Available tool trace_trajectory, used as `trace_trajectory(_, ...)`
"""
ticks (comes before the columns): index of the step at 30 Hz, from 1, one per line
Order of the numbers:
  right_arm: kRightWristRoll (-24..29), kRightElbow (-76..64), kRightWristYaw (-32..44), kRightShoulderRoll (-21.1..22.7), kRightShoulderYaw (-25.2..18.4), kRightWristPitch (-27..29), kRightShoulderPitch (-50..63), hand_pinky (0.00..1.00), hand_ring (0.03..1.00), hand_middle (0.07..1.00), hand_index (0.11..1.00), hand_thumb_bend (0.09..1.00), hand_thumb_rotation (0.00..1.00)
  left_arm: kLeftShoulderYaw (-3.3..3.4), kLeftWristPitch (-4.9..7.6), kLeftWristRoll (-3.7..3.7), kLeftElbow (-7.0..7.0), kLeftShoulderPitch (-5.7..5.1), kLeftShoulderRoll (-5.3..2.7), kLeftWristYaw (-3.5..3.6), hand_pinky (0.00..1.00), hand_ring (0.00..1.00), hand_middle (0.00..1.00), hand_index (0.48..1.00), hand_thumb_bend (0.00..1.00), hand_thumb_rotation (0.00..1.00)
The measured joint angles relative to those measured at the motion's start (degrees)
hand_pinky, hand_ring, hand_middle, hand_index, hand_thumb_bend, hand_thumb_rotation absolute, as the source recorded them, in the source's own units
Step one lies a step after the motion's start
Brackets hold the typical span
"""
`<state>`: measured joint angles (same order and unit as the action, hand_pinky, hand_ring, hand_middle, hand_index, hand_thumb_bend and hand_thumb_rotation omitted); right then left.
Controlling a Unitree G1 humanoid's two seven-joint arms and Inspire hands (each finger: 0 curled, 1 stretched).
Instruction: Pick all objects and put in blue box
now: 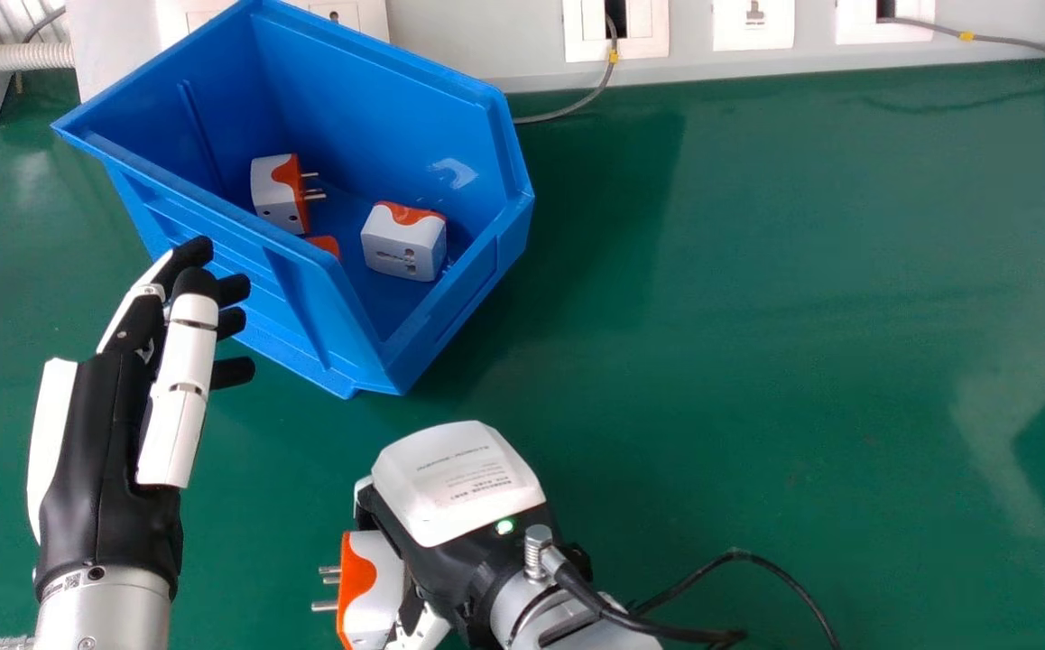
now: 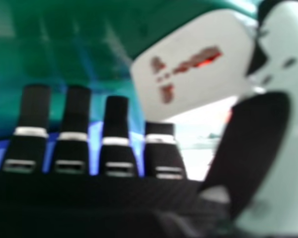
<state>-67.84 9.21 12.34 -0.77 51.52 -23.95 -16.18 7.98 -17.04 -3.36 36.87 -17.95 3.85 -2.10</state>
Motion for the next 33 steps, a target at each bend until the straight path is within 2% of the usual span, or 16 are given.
trace_trajectory(2, 0.06, 0.4, 0.22, 0.01, 0.03, 0.72, -0.49, 0.59, 0.689, 0.749, 0.629, 0.698, 0.08, -0.01, -0.05, -0.05, 0.04, 0.0, -0.07, -0.1, 0.72, 0.82, 0.82, 0.867, 0.37, 0.92)
trace_trajectory(3, 0.16, 0.53, 0.26, 0.02, 0.0, 0.97, -0.67, 0.53, 0.613, 0.681, 0.608, 0.662, 0.06, -0.02, -0.06, -0.05, 0.05, 0.0, -0.09, -0.12, 0.72, 0.81, 0.81, 0.866, 0.36, 0.92)
trace_trajectory(4, 0.34, 0.82, 0.26, 0.03, -0.02, 1.42, -0.94, 0.53, 0.613, 0.681, 0.608, 0.662, 0.06, -0.02, -0.11, -0.05, 0.07, 0.0, -0.1, -0.13, 0.72, 0.81, 0.81, 0.866, 0.36, 0.92)
trace_trajectory(5, 0.53, 0.98, 0.2, 0.13, -0.08, 2.01, -1.14, 0.45, 0.528, 0.622, 0.583, 0.634, 0.05, -0.02, -0.16, -0.05, 0.1, 0.0, -0.11, -0.14, 0.72, 0.81, 0.81, 0.866, 0.36, 0.92)
trace_trajectory(7, 1.24, 1.27, -0.55, 0.58, -0.26, 3.58, -1.4, 0.45, 0.528, 0.622, 0.583, 0.634, 0.05, -0.02, -0.19, -0.04, 0.15, 0.01, -0.11, -0.14, 0.72, 0.81, 0.81, 0.866, 0.36, 0.92)
trace_trajectory(10, 2.62, 1.51, -1.6, 1.27, -0.6, 6.08, -1.63, 0.27, 0.344, 0.548, 0.532, 0.582, 0.03, -0.01, -0.24, -0.05, 0.16, 0.11, -0.11, -0.26, 0.72, 0.81, 0.81, 0.865, 0.35, 0.92)
trace_trajectory(13, 3.6, 1.7, -2.37, 1.9, -1.07, 7.97, -1.65, 0.24, 0.304, 0.532, 0.522, 0.571, 0.02, -0.02, -0.32, -0.06, 0.16, 0.26, -0.11, -0.38, 0.72, 0.81, 0.81, 0.864, 0.35, 0.93)
trace_trajectory(17, 4.33, 2.51, -3.74, 2.47, -1.27, 9.81, -2.05, 0.13, 0.191, 0.495, 0.497, 0.546, 0.01, -0.02, -0.32, -0.03, 0.16, 0.28, -0.11, -0.37, 0.72, 0.81, 0.81, 0.864, 0.35, 0.93)
trace_trajectory(22, 4.69, 3.27, -4.06, 2.45, -1.43, 9.82, -2.7, 0.09, 0.147, 0.48, 0.487, 0.536, 0.0, 0.04, -0.34, -0.01, 0.16, 0.27, -0.1, -0.34, 0.72, 0.82, 0.82, 0.865, 0.34, 0.93)
trace_trajectory(33, 4.78, 3.47, -4.03, 2.13, -1.43, 9.26, -2.7, 0.08, 0.133, 0.471, 0.48, 0.53, 0.0, 0.11, -0.62, 0.01, 0.15, 0.28, -0.1, -0.23, 0.72, 0.82, 0.82, 0.866, 0.34, 0.93)
